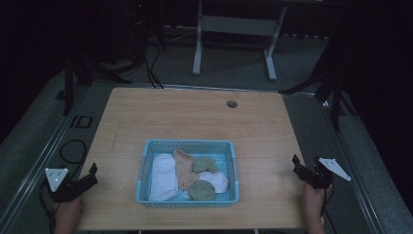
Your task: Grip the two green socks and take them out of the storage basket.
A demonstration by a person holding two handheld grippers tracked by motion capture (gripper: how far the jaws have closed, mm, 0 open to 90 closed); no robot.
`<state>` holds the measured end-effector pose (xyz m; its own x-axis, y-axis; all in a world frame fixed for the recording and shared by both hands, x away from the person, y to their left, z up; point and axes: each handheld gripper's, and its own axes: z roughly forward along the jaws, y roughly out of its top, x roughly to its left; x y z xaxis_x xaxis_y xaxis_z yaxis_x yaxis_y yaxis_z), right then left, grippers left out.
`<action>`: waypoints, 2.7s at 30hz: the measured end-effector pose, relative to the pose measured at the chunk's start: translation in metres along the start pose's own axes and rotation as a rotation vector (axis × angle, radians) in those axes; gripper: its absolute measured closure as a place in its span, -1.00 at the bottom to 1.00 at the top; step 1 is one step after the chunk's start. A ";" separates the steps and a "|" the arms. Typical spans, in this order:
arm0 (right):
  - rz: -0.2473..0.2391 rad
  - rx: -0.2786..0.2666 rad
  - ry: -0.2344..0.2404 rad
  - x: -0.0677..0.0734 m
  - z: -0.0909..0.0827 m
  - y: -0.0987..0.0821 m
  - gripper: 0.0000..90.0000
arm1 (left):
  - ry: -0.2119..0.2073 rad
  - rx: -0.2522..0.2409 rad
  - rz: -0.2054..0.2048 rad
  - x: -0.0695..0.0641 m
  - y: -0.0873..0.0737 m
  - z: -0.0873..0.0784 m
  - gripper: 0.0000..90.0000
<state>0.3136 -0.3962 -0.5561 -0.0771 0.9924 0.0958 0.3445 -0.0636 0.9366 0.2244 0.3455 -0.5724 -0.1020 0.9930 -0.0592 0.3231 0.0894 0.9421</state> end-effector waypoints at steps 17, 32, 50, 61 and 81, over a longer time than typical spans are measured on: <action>-0.072 0.283 0.196 -0.015 0.007 0.009 -0.71 | 0.004 0.004 -0.002 0.000 0.000 0.000 -0.98; -0.384 0.547 0.467 -0.010 -0.003 0.010 -0.71 | 0.006 0.006 -0.001 0.000 0.000 0.001 -0.98; -0.600 0.660 0.758 0.027 -0.013 0.011 -0.70 | 0.006 0.009 -0.002 0.000 0.000 0.001 -0.98; -0.664 0.673 0.901 0.062 -0.015 0.025 -0.69 | 0.006 0.010 -0.004 0.000 0.000 0.001 -0.98; -0.804 0.707 1.006 0.125 -0.024 0.058 -0.67 | 0.002 0.010 -0.003 0.001 0.000 0.001 -0.98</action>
<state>0.3018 -0.2778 -0.4821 -0.9683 0.2262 0.1064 0.2480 0.8158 0.5225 0.2251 0.3463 -0.5723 -0.1053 0.9925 -0.0614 0.3325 0.0933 0.9385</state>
